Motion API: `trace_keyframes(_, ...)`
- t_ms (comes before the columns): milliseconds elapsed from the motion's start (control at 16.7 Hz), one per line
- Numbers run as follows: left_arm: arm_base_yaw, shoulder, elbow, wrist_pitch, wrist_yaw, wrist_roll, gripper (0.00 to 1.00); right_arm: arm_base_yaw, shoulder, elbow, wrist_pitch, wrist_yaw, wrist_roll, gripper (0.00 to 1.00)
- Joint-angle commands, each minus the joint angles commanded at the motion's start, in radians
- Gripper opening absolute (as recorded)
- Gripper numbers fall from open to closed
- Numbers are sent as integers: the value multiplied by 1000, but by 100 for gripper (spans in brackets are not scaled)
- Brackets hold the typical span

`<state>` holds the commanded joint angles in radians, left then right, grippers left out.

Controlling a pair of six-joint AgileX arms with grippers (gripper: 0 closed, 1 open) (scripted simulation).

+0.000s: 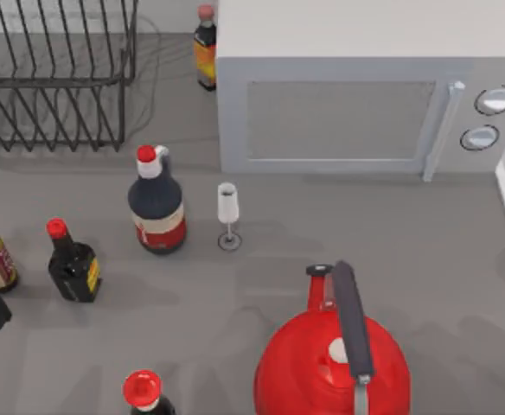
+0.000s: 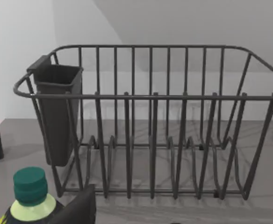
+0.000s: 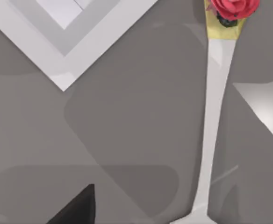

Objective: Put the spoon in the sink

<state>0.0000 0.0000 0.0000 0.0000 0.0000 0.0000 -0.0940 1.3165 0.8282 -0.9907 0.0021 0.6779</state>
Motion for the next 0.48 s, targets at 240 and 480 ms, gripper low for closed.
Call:
trace_keyframes(240, 0, 0, 0, 0, 0, 0, 100, -7, 84, 60, -64, 2, 46, 100)
trace_keyframes(480, 0, 0, 0, 0, 0, 0, 100, -2, 81, 56, -61, 1, 45, 100)
